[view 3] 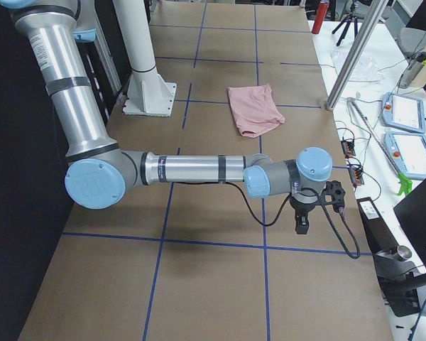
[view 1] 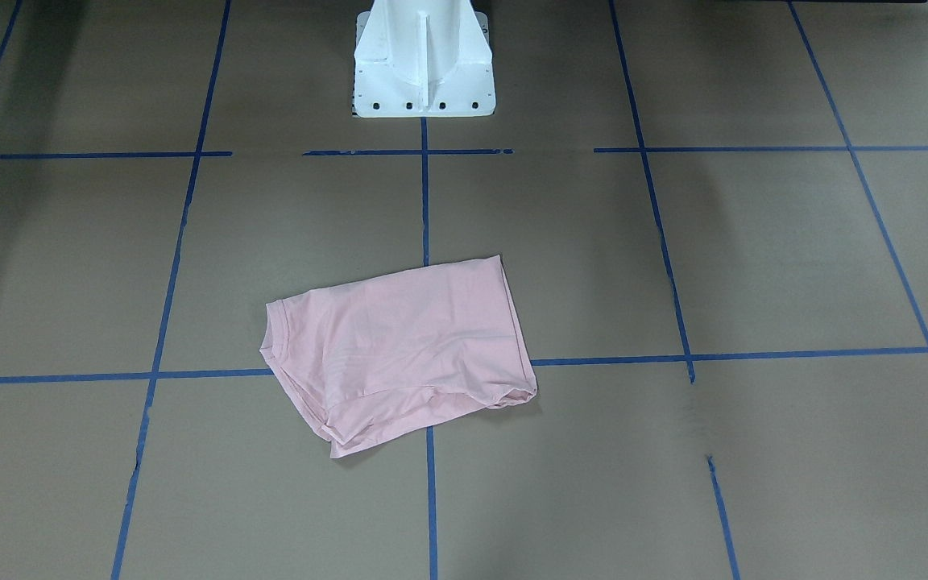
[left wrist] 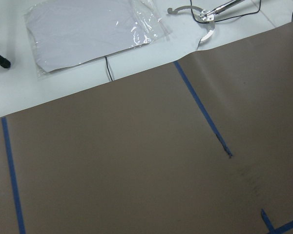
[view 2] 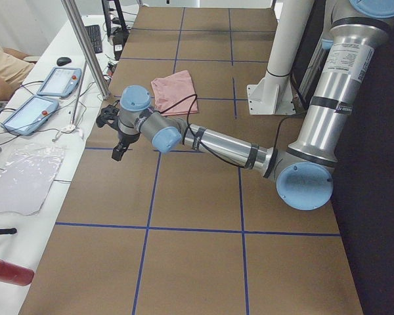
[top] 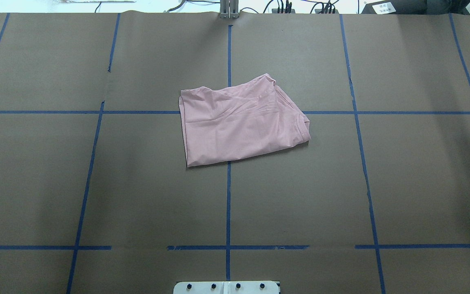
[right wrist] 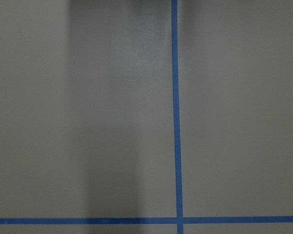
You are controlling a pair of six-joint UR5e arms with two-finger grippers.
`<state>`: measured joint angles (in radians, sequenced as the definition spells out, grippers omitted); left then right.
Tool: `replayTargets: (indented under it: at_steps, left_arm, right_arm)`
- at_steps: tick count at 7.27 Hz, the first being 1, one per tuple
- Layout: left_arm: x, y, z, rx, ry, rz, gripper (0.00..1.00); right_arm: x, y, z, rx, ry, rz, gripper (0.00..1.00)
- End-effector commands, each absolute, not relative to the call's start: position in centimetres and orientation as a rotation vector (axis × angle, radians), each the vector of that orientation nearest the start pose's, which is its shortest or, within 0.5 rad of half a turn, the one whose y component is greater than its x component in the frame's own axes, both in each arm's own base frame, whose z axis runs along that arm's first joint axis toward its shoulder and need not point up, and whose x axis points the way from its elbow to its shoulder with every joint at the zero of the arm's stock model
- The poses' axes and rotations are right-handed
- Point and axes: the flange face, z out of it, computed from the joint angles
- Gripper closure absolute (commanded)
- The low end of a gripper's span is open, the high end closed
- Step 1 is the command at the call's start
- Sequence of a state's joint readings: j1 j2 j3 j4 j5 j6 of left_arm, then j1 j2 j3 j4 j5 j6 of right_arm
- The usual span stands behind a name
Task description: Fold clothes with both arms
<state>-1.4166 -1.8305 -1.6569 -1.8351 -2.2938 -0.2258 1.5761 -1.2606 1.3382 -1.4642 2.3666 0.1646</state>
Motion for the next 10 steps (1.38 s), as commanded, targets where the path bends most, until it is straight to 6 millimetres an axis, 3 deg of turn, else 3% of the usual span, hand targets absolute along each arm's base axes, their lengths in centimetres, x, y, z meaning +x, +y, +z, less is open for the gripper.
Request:
replayTargets:
  at_steps: [1, 2, 3, 5, 6, 7, 8, 10]
  left_arm:
    - [-1.6, -56.3, 45.3, 0.123, 0.728, 0.203, 0.0]
    - [0.2, -51.5, 52.5, -0.01, 0.723, 0.223, 0.0]
    - [1.6, -51.9, 53.5, 0.075, 0.729, 0.27, 0.0]
    - [0.9, -54.6, 57.3, 0.131, 0.742, 0.192, 0.0]
    - [-0.4, -54.9, 57.6, 0.144, 0.752, 0.146, 0.0]
    - [-2.9, -54.7, 57.8, 0.147, 0.825, 0.098, 0.0]
    - [-4.0, -54.0, 58.4, 0.125, 0.91, 0.065, 0.0]
    - [-4.2, -53.7, 58.7, 0.121, 0.91, 0.059, 0.0]
  right_arm:
    - [7.0, -62.1, 57.4, 0.062, -0.802, 0.089, 0.0]
    - [6.8, -62.2, 57.0, 0.066, -0.804, 0.084, 0.0]
    - [6.8, -62.2, 56.9, 0.069, -0.802, 0.082, 0.0]
    - [6.8, -61.2, 58.4, 0.061, -0.801, 0.064, 0.0]
    - [7.0, -60.1, 59.6, 0.073, -0.802, 0.009, 0.0]
    - [8.0, -59.2, 60.3, 0.078, -0.804, 0.006, 0.0]
    - [8.2, -57.3, 62.4, 0.057, -0.807, 0.011, 0.0]
    - [6.8, -57.2, 62.3, 0.044, -0.825, -0.001, 0.0]
